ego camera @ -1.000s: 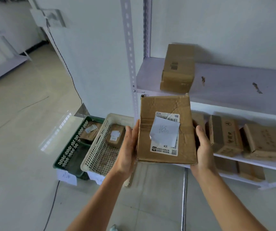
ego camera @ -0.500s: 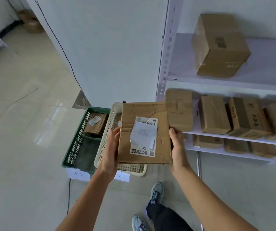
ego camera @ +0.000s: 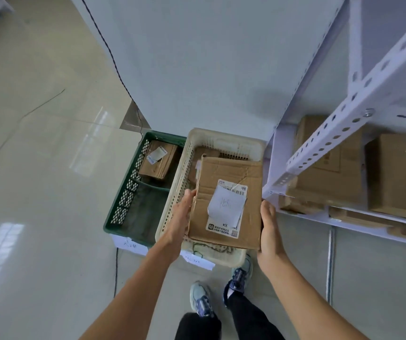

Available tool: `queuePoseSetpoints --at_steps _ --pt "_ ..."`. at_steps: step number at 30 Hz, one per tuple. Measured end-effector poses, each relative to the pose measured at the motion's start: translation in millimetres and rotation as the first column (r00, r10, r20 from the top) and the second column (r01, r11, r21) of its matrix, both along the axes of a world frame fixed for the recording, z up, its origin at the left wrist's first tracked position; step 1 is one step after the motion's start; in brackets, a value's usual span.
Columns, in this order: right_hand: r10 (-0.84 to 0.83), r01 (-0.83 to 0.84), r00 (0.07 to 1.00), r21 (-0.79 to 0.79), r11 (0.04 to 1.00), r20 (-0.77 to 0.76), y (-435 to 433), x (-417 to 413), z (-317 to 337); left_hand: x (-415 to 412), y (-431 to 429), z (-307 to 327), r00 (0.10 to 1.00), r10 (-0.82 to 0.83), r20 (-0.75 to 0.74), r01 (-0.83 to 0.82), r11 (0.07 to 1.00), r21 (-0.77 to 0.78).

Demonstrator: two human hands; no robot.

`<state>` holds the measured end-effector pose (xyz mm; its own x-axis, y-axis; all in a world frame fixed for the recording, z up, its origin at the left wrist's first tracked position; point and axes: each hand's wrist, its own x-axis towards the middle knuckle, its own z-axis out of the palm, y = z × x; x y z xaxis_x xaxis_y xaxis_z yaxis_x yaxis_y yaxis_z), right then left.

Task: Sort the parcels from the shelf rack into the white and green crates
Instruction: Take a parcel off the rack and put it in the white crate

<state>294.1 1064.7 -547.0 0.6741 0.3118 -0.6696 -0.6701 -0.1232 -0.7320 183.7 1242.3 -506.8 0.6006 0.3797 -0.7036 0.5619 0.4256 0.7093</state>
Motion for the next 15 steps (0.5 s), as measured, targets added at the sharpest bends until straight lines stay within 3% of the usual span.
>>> queuePoseSetpoints --at_steps 4,7,12,15 --pt "-0.002 -0.003 0.998 -0.070 0.998 -0.067 24.0 9.5 -60.1 24.5 28.2 -57.5 0.985 -0.039 -0.166 0.031 0.998 -0.046" --pt "0.038 -0.048 0.993 -0.083 0.995 -0.109 43.0 19.7 -120.9 43.0 52.4 -122.6 0.983 -0.071 -0.166 0.053 0.993 -0.110" --pt "0.006 -0.067 0.972 -0.255 0.965 -0.234 69.7 45.6 -244.2 69.0 81.7 -251.5 0.968 -0.147 -0.201 0.116 0.980 -0.160" --pt "-0.041 -0.014 0.985 -0.319 0.948 -0.165 85.4 69.4 -316.6 90.0 93.4 -326.1 0.961 -0.179 -0.211 0.139 0.971 -0.195"
